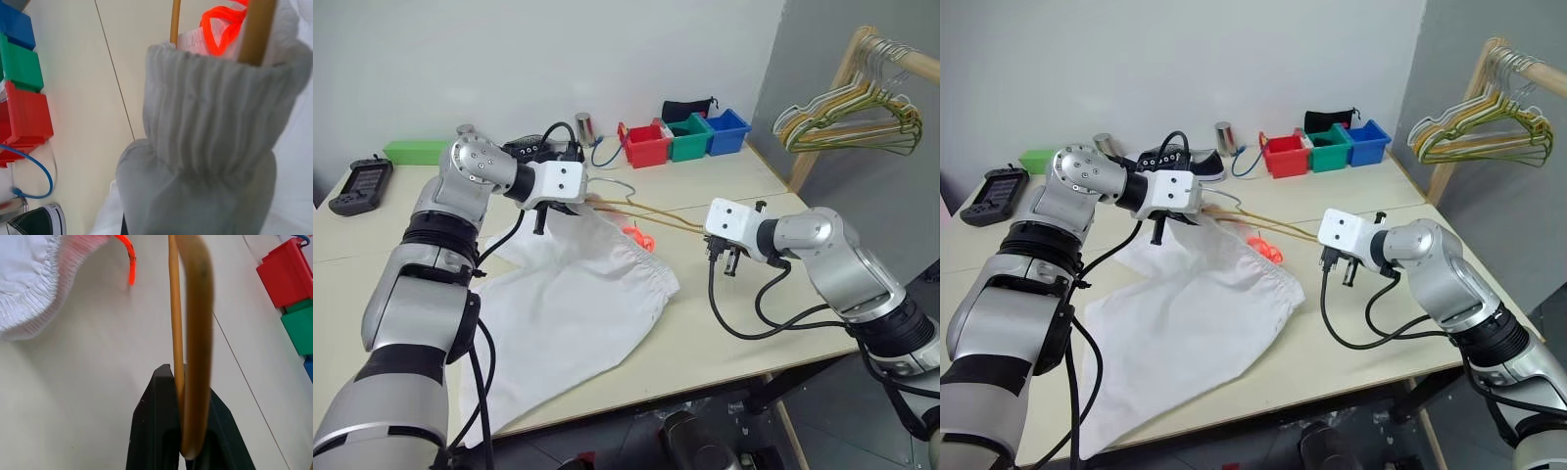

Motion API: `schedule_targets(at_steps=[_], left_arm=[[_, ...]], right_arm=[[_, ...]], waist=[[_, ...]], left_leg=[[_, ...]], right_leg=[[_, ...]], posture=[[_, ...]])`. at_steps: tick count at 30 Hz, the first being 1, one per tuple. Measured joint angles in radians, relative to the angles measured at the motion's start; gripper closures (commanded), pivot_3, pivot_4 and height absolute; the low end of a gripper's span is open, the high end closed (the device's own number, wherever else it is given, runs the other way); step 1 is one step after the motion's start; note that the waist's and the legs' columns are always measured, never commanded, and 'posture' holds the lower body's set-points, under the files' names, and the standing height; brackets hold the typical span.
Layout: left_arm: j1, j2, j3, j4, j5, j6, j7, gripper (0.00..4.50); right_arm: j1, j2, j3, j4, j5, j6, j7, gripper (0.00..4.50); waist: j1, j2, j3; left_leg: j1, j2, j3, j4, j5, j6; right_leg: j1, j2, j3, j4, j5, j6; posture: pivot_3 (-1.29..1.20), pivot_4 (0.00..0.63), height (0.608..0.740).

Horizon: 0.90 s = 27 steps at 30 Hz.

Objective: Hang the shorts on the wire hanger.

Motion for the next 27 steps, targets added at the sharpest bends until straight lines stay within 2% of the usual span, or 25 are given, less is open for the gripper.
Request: schedule_targets(at_steps=[10,16,19,21,23,27], left_arm=[[0.072,0.012,0.0,-0.052,0.009,-0.002,0.057,4.5],[0.186,0.045,0.002,-0.138,0.006,0.019,0.089,4.5],[0.213,0.051,0.009,-0.187,-0.004,0.055,0.092,4.5],[0.232,0.065,0.015,-0.227,-0.023,0.08,0.09,4.5],[0.258,0.091,0.036,-0.259,-0.044,0.111,0.085,4.5],[0.277,0.112,0.053,-0.298,-0.065,0.158,0.082,4.5]], right_arm=[[0.0,-0.046,-0.067,-0.069,0.07,0.054,0.08,1.66],[-0.037,-0.071,-0.189,-0.07,0.179,0.186,0.115,0.14],[-0.067,-0.052,-0.246,-0.037,0.221,0.255,0.096,0.03],[-0.031,-0.017,-0.286,-0.026,0.249,0.309,0.071,0.03],[0.061,0.067,-0.337,-0.017,0.301,0.437,0.029,0.03],[0.191,0.248,-0.357,-0.016,0.387,0.644,-0.054,0.03]], waist=[[-0.001,0.0,0.0],[-0.003,0.0,0.0],[-0.002,-0.002,-0.001],[-0.002,-0.005,-0.004],[-0.004,-0.01,-0.009],[-0.003,-0.009,-0.009]], left_leg=[[0.002,0.0,0.0,0.0,0.0,0.0],[0.005,0.0,0.0,0.0,0.001,0.0],[0.006,0.0,0.0,0.0,0.003,0.001],[0.007,0.0,0.0,0.0,0.003,0.002],[0.008,0.001,-0.001,0.0,0.004,0.002],[0.008,-0.001,-0.002,0.0,0.007,0.002]], right_leg=[[0.0,0.0,0.0,0.002,0.0,0.0],[0.001,-0.001,0.001,0.007,0.0,0.0],[0.002,-0.001,0.0,0.009,0.0,0.0],[0.002,0.0,0.0,0.01,0.0,0.0],[0.002,0.001,-0.001,0.012,0.0,0.0],[0.001,0.0,0.0,0.015,0.0,-0.001]], posture=[[-0.31,0.016,0.74],[-0.31,0.013,0.74],[-0.3,0.01,0.74],[-0.3,0.011,0.74],[-0.29,0.012,0.74],[-0.27,0.015,0.74]])
